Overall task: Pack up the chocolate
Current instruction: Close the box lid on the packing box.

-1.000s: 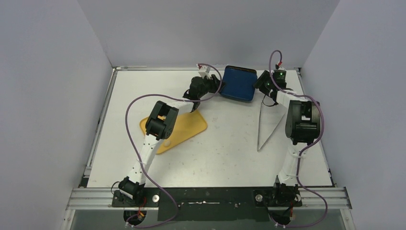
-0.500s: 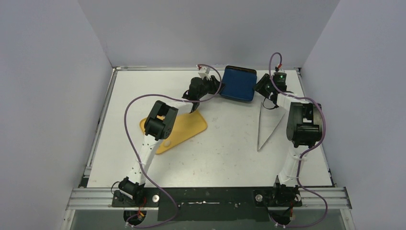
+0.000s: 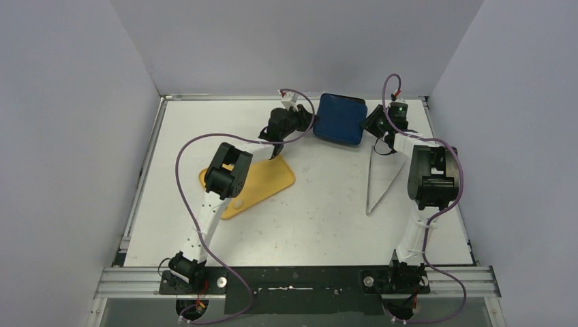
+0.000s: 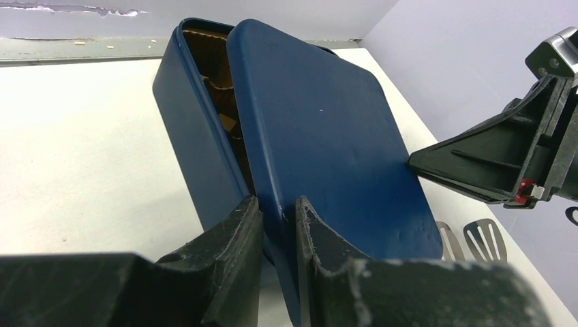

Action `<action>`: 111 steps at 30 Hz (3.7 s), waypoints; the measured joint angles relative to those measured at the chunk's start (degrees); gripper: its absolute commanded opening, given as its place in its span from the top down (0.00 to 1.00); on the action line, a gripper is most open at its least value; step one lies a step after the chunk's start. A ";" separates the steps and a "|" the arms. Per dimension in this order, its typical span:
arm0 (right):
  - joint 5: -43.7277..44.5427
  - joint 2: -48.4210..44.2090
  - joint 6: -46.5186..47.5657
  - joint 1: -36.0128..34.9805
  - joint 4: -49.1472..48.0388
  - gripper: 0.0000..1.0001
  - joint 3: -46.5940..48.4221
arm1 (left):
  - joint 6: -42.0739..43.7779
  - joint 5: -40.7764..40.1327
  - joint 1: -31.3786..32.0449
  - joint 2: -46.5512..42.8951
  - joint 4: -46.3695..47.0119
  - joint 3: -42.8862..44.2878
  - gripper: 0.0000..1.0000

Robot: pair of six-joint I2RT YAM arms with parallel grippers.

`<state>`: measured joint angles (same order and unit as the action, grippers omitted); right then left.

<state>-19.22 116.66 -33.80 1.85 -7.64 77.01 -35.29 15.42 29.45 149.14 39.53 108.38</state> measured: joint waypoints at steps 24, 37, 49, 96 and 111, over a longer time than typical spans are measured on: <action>-0.35 0.00 -2.10 0.37 -2.45 0.75 0.00 | -2.64 -0.15 -0.04 0.00 0.07 2.38 0.81; -1.07 0.00 -3.13 0.42 -3.02 0.74 0.02 | -4.79 -0.33 -0.15 0.02 -0.09 4.61 0.81; -3.58 0.00 -4.35 -0.04 -4.20 0.68 3.72 | -5.90 -0.17 0.00 2.47 -0.33 7.08 0.81; 4.22 -1.49 -13.55 -1.16 -3.45 0.59 -4.79 | -4.48 -1.64 -0.68 4.57 -2.49 8.79 0.80; 4.87 -1.46 -12.35 -1.16 -4.28 0.65 -4.79 | -4.55 -1.64 -0.66 4.55 -1.44 7.74 0.81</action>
<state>-14.35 115.20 -46.15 0.69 -11.92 72.23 -39.83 13.78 28.80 153.69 38.09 116.11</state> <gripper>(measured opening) 0.353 0.196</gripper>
